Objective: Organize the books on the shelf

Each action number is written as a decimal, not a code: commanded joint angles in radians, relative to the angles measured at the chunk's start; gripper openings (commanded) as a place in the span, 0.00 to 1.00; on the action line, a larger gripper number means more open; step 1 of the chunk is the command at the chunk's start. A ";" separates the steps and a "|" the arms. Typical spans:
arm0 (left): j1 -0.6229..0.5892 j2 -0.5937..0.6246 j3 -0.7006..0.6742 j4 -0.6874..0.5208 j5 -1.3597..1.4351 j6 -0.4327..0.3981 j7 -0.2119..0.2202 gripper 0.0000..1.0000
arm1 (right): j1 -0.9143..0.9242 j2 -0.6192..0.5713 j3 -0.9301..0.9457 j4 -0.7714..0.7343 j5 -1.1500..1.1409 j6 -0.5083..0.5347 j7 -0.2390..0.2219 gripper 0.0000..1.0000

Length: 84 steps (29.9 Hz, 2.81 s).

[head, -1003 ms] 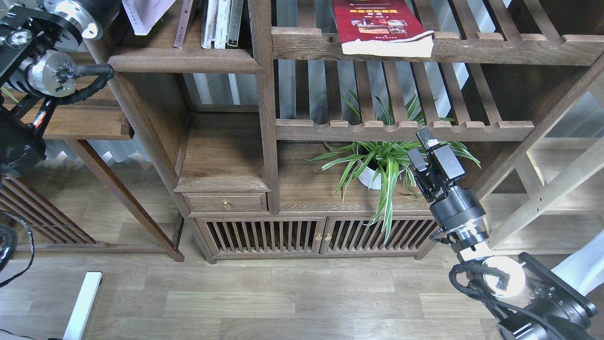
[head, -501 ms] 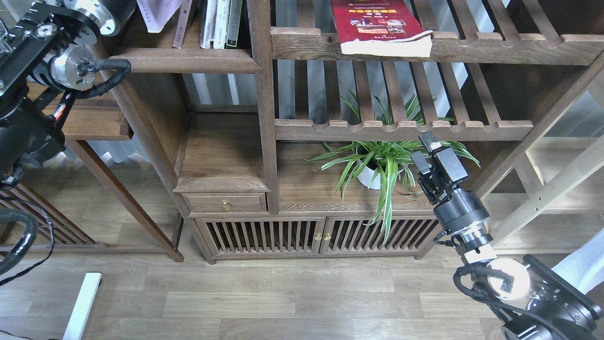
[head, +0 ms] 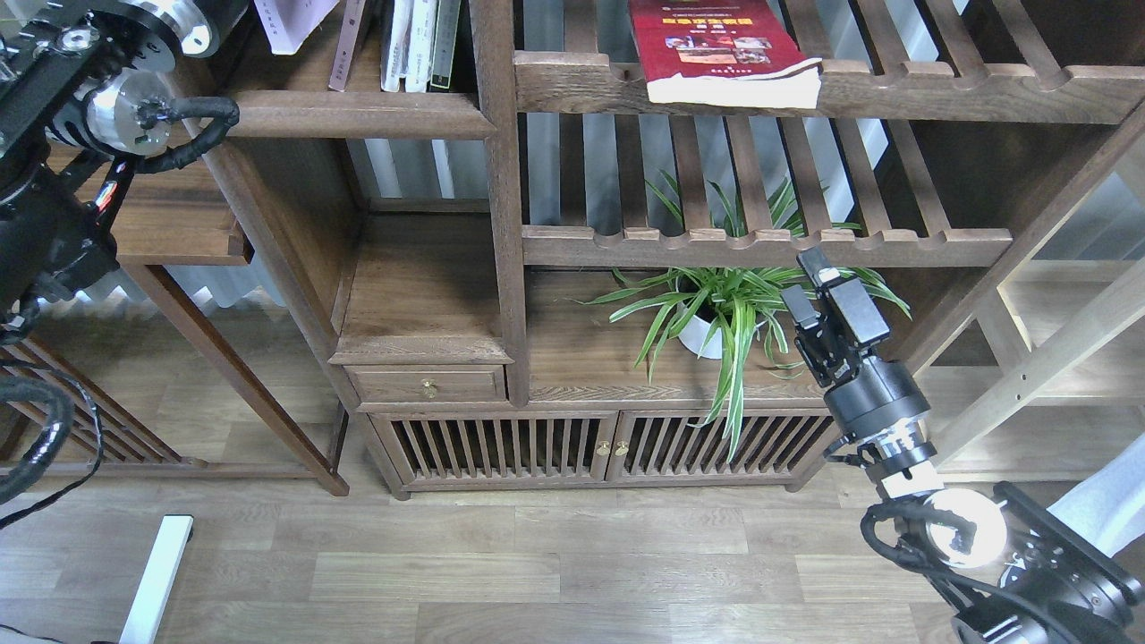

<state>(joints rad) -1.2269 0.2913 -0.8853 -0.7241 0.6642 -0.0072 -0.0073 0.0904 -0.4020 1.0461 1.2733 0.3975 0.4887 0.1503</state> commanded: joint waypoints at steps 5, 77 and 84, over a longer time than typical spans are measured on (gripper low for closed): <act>-0.006 -0.021 0.020 0.038 0.002 0.001 -0.017 0.07 | 0.000 -0.001 0.003 0.000 0.006 0.000 0.000 0.91; -0.046 -0.096 0.104 0.209 -0.043 0.013 -0.092 0.29 | -0.017 -0.021 0.011 0.001 0.021 0.000 0.000 0.90; -0.057 -0.096 0.104 0.209 -0.043 0.013 -0.092 0.32 | -0.026 -0.031 0.011 0.001 0.021 0.000 0.000 0.90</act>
<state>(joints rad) -1.2777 0.1949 -0.7808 -0.5154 0.6211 0.0061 -0.1002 0.0673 -0.4306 1.0570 1.2745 0.4188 0.4887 0.1503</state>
